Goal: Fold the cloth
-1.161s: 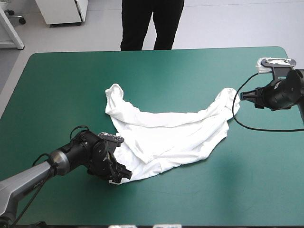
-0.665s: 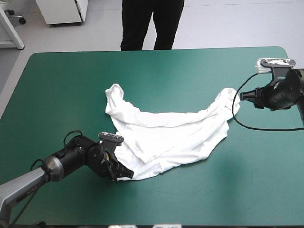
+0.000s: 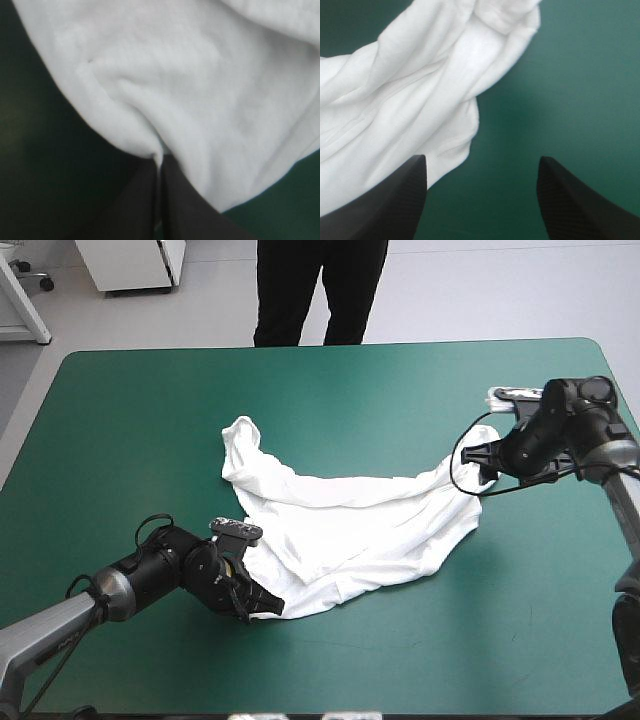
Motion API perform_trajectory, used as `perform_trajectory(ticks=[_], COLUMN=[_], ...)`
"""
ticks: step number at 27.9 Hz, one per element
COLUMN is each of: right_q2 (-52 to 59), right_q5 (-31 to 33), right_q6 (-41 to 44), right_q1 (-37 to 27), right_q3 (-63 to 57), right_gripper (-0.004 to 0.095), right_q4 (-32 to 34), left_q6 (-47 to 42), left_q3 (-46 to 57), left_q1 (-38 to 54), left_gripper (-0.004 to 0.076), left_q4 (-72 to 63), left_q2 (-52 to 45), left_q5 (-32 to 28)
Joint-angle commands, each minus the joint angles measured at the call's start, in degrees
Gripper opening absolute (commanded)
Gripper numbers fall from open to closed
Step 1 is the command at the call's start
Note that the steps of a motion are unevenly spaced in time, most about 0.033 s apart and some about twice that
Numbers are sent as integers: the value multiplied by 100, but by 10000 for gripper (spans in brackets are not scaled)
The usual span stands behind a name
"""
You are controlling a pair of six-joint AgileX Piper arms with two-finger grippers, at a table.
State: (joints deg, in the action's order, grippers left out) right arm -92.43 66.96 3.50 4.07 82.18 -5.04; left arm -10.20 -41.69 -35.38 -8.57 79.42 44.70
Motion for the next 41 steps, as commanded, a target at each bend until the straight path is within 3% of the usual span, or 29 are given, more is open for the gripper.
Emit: perform_trajectory(ticks=[1, 3, 10, 13, 17, 25, 27, 31, 41], right_q2=[-101, -354, -552, -552, -680, -1241, -1271, -1141, 154], right_q5=[-213, -289, -533, -835, -1198, -1262, -1203, -1046, -696], right_q6=[57, 468, 621, 594, 688, 687, 671, 438, 210], right_q1=[444, 659, 646, 633, 626, 626, 626, 626, 626], right_q3=[125, 125, -266, -594, -767, -767, -767, -767, -384], right_gripper=[604, 603, 604, 600, 522, 459, 381, -24, -17], right_q4=[161, 504, 650, 641, 603, 235, 155, 113, 154], left_q6=[-25, -25, -25, -25, -25, -25, -25, -25, -53], left_q3=[37, 37, 37, 37, 37, 26, 26, -121, -1980], left_q1=[-58, -58, -58, -58, -58, -58, -58, -47, 178], left_gripper=[-9, -9, -9, -9, -9, -9, -9, -9, -9], left_q4=[-218, -218, -218, -218, -218, -218, -218, -218, 649], left_q2=[35, 35, 35, 35, 35, 35, 35, 35, 35], left_q5=[-136, -56, 11, 11, -1, 30, 30, -9, 327])
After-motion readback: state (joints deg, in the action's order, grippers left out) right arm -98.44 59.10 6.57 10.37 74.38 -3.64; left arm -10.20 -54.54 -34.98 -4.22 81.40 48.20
